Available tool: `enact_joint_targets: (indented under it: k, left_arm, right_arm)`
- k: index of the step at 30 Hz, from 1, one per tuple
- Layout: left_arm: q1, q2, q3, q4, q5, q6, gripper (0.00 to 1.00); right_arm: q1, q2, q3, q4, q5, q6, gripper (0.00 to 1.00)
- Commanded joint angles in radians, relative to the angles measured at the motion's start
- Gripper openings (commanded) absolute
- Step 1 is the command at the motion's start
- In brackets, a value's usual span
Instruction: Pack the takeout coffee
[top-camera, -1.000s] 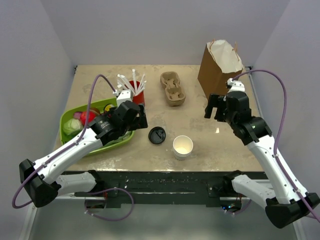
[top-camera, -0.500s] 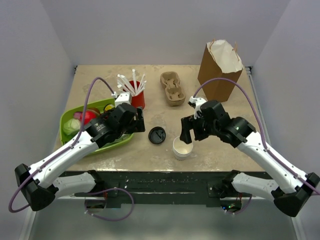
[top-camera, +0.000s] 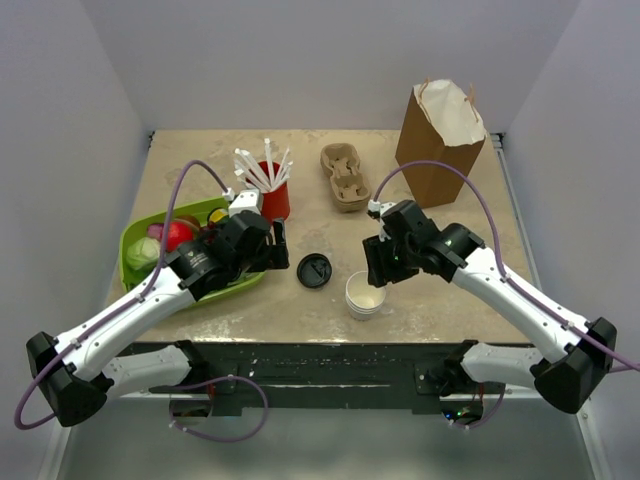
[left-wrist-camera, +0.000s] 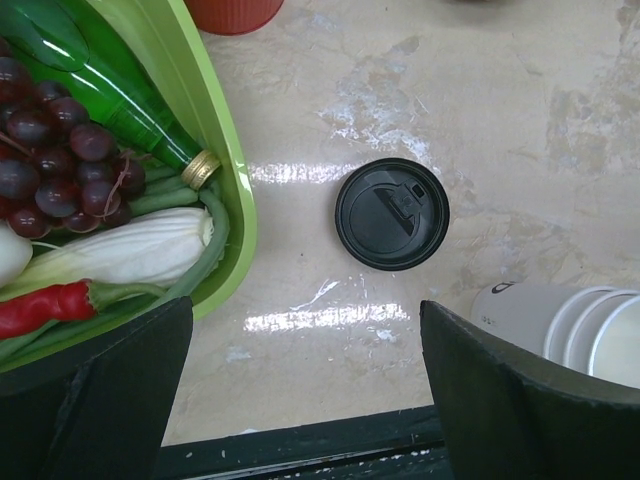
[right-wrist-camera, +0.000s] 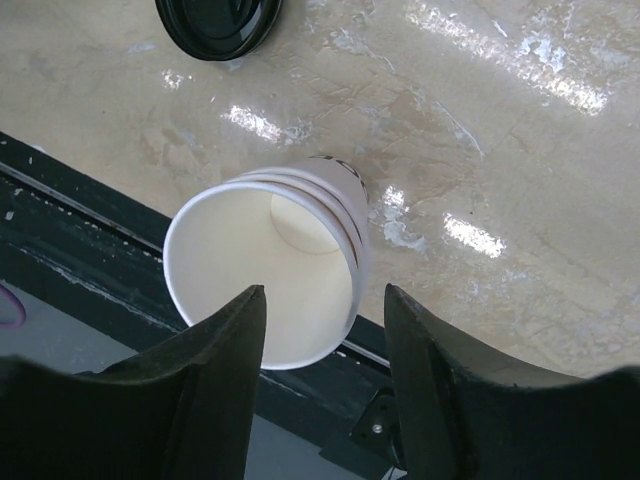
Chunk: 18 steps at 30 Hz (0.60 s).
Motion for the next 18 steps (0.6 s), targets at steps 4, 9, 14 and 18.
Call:
enact_joint_targets:
  k: [4,9,14,18]
  left_arm:
    - [0.008,-0.027,-0.008,0.014,-0.008,0.01,1.0]
    - [0.008,-0.031,-0.008,0.007,-0.008,0.016,1.0]
    - [0.008,-0.041,-0.008,0.001,-0.008,0.017,1.0]
    - [0.008,-0.045,-0.008,-0.002,-0.008,0.017,1.0]
  right_arm:
    - [0.006,0.029,0.003,-0.024,0.019,0.028,0.49]
    - [0.006,0.049,-0.012,-0.018,0.007,0.035,0.38]
    - [0.006,0.058,-0.014,-0.022,0.011,0.04,0.32]
    - [0.008,0.058,-0.017,-0.021,0.01,0.046,0.25]
